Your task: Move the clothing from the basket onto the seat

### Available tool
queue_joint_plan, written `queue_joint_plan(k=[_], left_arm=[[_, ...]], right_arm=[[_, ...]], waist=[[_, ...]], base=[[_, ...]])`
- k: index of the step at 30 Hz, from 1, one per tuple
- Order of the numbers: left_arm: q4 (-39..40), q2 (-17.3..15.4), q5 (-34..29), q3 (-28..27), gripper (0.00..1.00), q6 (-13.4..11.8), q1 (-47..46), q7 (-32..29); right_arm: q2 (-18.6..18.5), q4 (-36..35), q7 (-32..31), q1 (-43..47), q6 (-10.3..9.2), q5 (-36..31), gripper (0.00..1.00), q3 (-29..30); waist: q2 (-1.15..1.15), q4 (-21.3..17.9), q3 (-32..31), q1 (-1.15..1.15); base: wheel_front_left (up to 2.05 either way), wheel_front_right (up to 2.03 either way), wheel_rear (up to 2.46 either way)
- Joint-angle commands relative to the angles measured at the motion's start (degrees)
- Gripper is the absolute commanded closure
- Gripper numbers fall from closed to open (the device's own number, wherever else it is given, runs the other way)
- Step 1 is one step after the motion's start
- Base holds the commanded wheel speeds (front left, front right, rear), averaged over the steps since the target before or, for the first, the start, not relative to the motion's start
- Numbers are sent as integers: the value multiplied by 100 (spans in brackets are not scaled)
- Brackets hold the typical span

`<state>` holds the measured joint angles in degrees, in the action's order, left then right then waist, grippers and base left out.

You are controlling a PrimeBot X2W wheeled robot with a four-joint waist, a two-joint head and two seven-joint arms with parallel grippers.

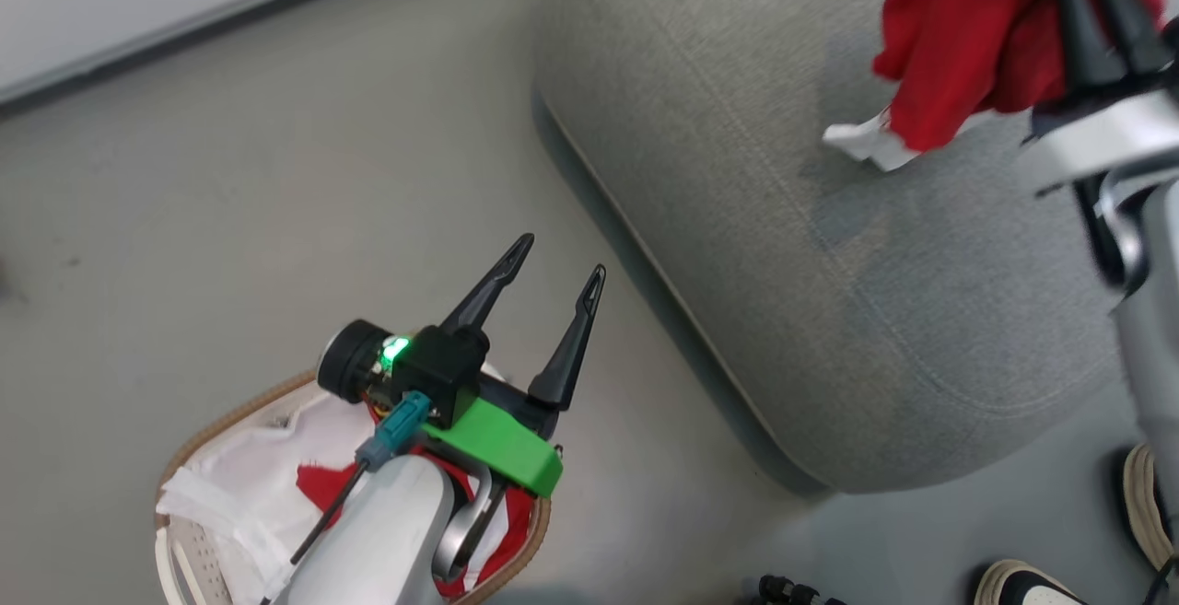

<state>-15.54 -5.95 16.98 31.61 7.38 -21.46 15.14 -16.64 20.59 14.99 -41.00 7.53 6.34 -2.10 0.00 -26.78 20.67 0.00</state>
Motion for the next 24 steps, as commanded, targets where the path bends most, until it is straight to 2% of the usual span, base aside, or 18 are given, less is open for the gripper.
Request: queue_joint_plan(k=[1,11,15,19,20,21,22,24], left_arm=[[-14,-88,-50,37,0,14,-189,1],[46,-219,-111,206,0,15,-611,2],[46,-261,-108,127,0,15,-628,2],[90,-243,-141,-64,0,15,-617,1],[99,-225,-138,-128,0,15,-584,1],[109,-217,-150,-186,0,15,-535,2],[103,-228,-173,-221,0,15,-499,2],[89,-261,-175,-287,0,15,-428,2]], right_arm=[[-115,139,28,-308,-8,-65,100,74],[-691,1024,29,-1707,-8,-493,100,655],[-748,1439,29,-1895,-8,-760,100,864],[-598,1876,28,-1692,-8,-822,100,1269],[-568,1956,28,-1575,-8,-855,72,1300],[-549,1982,28,-1487,-8,-859,22,1397],[-529,2006,28,-1389,-8,-868,0,1472],[-413,2023,28,-1117,-8,-868,0,1600]], waist=[[0,502,743,0],[0,1078,1589,0],[0,1233,1747,0],[0,1322,1807,0],[0,1337,1798,0],[0,1344,1787,0],[0,1343,1773,0],[0,1317,1724,0]], base=[[0,0,0],[0,0,0],[0,0,0],[0,0,0],[0,0,0],[0,0,0],[0,0,0],[0,0,0]])
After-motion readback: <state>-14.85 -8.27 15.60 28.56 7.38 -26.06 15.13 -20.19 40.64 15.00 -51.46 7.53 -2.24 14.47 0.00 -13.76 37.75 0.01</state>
